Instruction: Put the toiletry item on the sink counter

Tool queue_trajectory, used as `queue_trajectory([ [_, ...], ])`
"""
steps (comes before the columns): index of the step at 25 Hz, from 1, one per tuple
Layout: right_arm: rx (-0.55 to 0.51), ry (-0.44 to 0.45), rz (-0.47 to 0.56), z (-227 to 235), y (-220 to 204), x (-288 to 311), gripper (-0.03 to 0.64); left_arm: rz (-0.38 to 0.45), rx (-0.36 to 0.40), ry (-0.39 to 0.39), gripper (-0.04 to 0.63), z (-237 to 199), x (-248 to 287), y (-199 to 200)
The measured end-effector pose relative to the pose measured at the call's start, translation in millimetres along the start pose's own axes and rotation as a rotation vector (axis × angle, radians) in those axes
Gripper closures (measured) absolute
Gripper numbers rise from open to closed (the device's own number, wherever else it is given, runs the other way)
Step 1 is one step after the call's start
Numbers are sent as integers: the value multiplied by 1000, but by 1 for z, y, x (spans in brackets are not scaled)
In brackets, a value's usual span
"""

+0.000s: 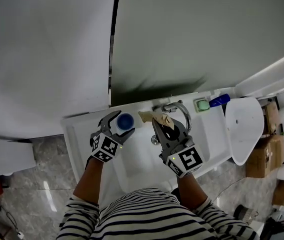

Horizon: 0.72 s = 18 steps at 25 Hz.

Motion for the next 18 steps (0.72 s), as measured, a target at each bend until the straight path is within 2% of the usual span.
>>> queue_trajectory([
  [9,4,22,-41,1,-9,24,605,-22,-49,-14,227,-7,28,-27],
  [18,0,41,-45,-1,-9,32,605,-54,-45,-35,227,-3,42,-38],
])
Point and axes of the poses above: the fingertips, and each gripper's own axes: x forward along the fingers, z to its right, y out of its top, the point moved 4 cm from there along -x, backward along the fingers, and after that the axes turned 9 degrees about -z, right-handed, at the moved point
